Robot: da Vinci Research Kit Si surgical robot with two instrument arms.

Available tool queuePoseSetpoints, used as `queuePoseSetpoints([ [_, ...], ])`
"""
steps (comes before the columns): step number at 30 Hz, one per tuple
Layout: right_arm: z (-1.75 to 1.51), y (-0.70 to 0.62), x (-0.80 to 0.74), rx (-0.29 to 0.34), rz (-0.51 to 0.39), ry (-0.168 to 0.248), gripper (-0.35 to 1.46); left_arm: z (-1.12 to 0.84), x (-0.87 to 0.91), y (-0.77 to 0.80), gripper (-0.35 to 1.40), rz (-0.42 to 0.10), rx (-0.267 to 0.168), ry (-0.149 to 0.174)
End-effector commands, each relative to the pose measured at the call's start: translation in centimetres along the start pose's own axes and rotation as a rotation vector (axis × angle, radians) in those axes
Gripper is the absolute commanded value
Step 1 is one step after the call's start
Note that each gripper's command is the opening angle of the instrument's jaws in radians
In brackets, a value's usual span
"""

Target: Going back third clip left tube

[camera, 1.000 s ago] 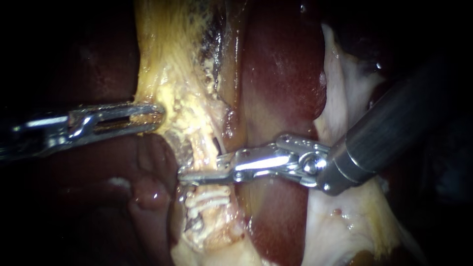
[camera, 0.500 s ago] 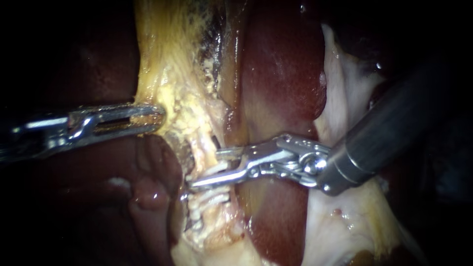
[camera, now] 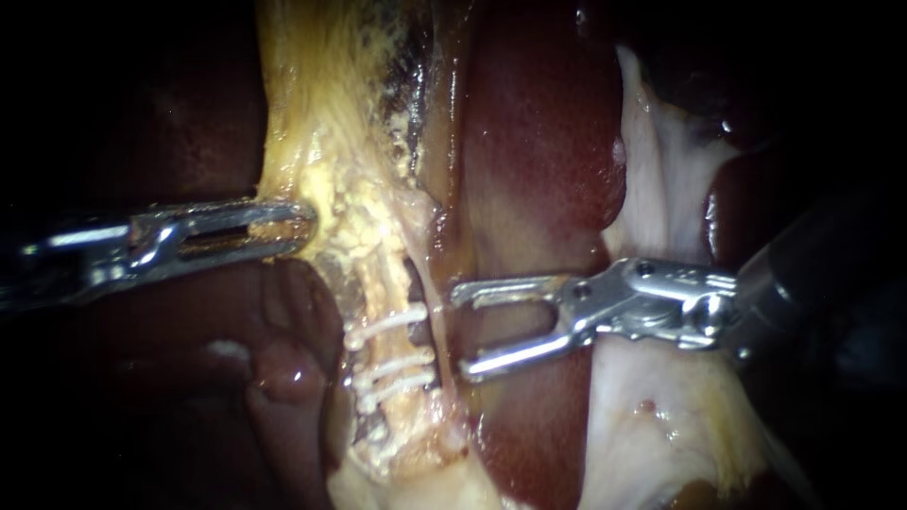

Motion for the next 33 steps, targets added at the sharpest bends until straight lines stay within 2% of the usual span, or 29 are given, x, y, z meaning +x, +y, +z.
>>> queuePoseSetpoints([
  [1, -0.05, -0.02, 0.05, 0.003, -0.010, 0.000, 0.60, 0.00, 0.00, 0.00, -0.35, 0.000, 0.000, 0.000],
  [8, -0.27, -0.21, 0.39, 0.015, -0.079, 0.024, 0.60, 0.03, 0.02, 0.00, -0.35, 0.001, -0.001, -0.001],
  [10, -0.29, -0.26, 0.47, 0.016, -0.093, 0.030, 0.60, 0.11, 0.09, 0.01, -0.35, 0.004, -0.002, -0.007],
  [12, -0.30, -0.29, 0.51, 0.017, -0.104, 0.033, 0.60, 0.24, 0.18, 0.02, -0.35, 0.016, -0.004, 0.008],
  [16, -0.30, -0.31, 0.52, 0.017, -0.121, 0.032, 0.60, 0.50, 0.30, 0.06, -0.35, 0.017, -0.003, 0.031],
  [23, -0.32, -0.31, 0.52, 0.018, -0.151, 0.031, 0.60, 0.89, 0.26, 0.11, -0.35, 0.018, 0.003, 0.038],
  [28, -0.34, -0.31, 0.51, 0.019, -0.157, 0.031, 0.60, 1.02, 0.25, 0.11, -0.35, 0.019, 0.001, 0.043],
  [33, -0.34, -0.31, 0.52, 0.019, -0.157, 0.031, 0.60, 1.00, 0.25, 0.12, -0.35, 0.019, 0.002, 0.044],
])
